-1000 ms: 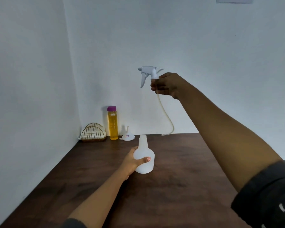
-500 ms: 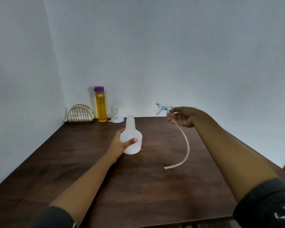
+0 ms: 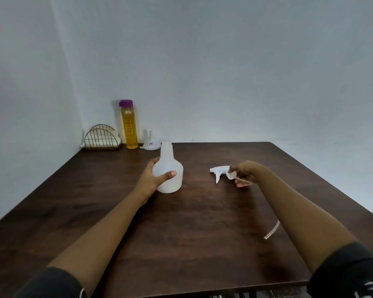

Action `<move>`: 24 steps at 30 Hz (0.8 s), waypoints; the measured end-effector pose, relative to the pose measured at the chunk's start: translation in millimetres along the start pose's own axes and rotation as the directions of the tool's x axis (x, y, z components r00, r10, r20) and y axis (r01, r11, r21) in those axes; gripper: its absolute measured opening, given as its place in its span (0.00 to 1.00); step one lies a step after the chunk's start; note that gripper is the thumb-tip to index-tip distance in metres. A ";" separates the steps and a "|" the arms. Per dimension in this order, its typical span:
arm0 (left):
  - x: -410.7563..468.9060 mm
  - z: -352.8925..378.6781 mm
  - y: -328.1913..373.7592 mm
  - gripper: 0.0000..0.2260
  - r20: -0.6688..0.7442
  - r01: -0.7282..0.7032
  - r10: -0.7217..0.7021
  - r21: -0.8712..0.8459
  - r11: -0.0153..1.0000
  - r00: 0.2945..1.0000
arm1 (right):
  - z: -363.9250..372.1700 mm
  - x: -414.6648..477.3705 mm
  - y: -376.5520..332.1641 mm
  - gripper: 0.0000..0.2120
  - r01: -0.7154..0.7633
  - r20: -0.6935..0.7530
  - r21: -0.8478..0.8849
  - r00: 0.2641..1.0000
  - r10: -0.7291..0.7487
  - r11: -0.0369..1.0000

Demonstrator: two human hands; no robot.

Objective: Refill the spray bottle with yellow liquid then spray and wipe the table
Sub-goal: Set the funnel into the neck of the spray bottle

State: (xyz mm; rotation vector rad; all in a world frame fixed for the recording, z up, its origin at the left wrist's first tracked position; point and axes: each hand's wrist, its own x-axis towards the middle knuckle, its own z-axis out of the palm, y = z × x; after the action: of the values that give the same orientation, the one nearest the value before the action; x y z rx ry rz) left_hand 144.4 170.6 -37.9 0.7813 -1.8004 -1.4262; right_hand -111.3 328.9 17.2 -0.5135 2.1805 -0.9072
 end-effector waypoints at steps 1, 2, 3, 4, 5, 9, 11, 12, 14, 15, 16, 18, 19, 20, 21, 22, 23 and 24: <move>0.4 0.1 -0.1 0.35 -0.002 0.001 -0.001 0.005 1.000 1.000 | -0.3 1.4 0.2 0.12 0.002 -0.011 -0.018 1.000 -0.002 1.000; 0.4 -0.1 -0.1 0.35 -0.005 0.001 -0.001 0.010 1.000 1.000 | -0.9 2.1 0.6 0.12 0.002 -0.020 -0.039 1.000 -0.003 0.999; 0.5 -0.1 0.0 0.36 -0.008 0.001 -0.001 0.015 1.000 1.000 | -1.4 2.5 0.9 0.12 -0.001 -0.028 -0.054 1.000 -0.001 0.999; 0.4 -0.2 0.2 0.36 -0.011 0.002 -0.002 0.018 1.000 1.000 | -1.9 2.3 0.9 0.12 0.000 -0.038 -0.061 0.999 -0.002 0.998; 0.3 -0.4 0.1 0.36 -0.013 0.004 -0.004 0.019 1.000 1.000 | -2.0 1.6 0.8 0.12 0.006 -0.050 -0.069 0.999 -0.010 0.998; -0.7 -2.4 -0.2 0.37 -0.022 0.000 0.000 0.019 1.000 1.000 | -2.0 -2.5 0.6 0.09 0.020 -0.077 -0.128 0.997 -0.030 0.992; -0.6 -5.5 -0.7 0.37 -0.046 -0.005 0.006 0.028 1.000 0.999 | -1.1 -4.7 -1.8 0.09 0.025 -0.088 -0.170 0.995 -0.040 0.985; -0.3 -7.7 -0.9 0.37 -0.059 -0.007 0.009 0.034 0.999 0.998 | -0.7 -5.1 -4.3 0.09 0.041 -0.109 -0.232 0.992 -0.068 0.972; -0.6 -11.8 -0.4 0.36 -0.074 -0.010 0.012 0.035 0.999 0.997 | 1.6 -5.2 -10.4 0.12 0.092 -0.218 -0.418 0.956 -0.198 0.904; -0.8 -13.5 0.1 0.35 -0.076 -0.012 0.015 0.030 0.999 0.997 | 4.7 -4.3 -14.8 0.13 0.120 -0.296 -0.481 0.910 -0.290 0.868; -0.9 -14.6 0.4 0.35 -0.076 -0.017 0.018 0.023 1.000 0.997 | 8.8 -3.0 -20.9 0.13 0.158 -0.359 -0.514 0.853 -0.379 0.843; -0.8 -16.3 0.7 0.34 -0.079 -0.025 0.026 0.012 1.000 0.997 | 23.0 3.0 -39.2 0.15 0.266 -0.395 -0.548 0.754 -0.526 0.793; -1.4 -15.8 0.6 0.35 -0.082 -0.030 0.031 0.011 0.999 0.996 | 31.9 5.3 -49.8 0.15 0.319 -0.369 -0.561 0.730 -0.575 0.764; -1.2 -15.9 -0.1 0.35 -0.088 -0.036 0.037 0.013 0.999 0.995 | 42.6 8.9 -63.5 0.15 0.376 -0.321 -0.566 0.719 -0.616 0.734; -1.0 -16.0 -1.0 0.34 -0.093 -0.042 0.043 0.016 0.999 0.995 | 53.7 12.3 -77.4 0.15 0.433 -0.270 -0.553 0.714 -0.645 0.711; -0.7 -16.2 -2.1 0.34 -0.100 -0.044 0.045 0.019 0.999 0.994 | 65.3 17.1 -91.7 0.14 0.487 -0.223 -0.528 0.711 -0.667 0.696; -0.5 -16.9 -3.5 0.34 -0.109 -0.045 0.046 0.019 0.999 0.993 | 77.1 22.7 -105.3 0.15 0.530 -0.182 -0.505 0.706 -0.685 0.681; -0.6 -17.0 -4.3 0.34 -0.122 -0.048 0.049 0.015 0.999 0.991 | 87.2 28.2 -117.4 0.15 0.565 -0.143 -0.490 0.698 -0.701 0.663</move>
State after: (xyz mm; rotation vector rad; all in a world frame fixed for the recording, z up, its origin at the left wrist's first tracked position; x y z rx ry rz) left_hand 158.8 160.8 -39.7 0.8084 -1.7246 -1.3087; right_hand -55.7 193.9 46.6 -1.5341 2.5444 -0.9192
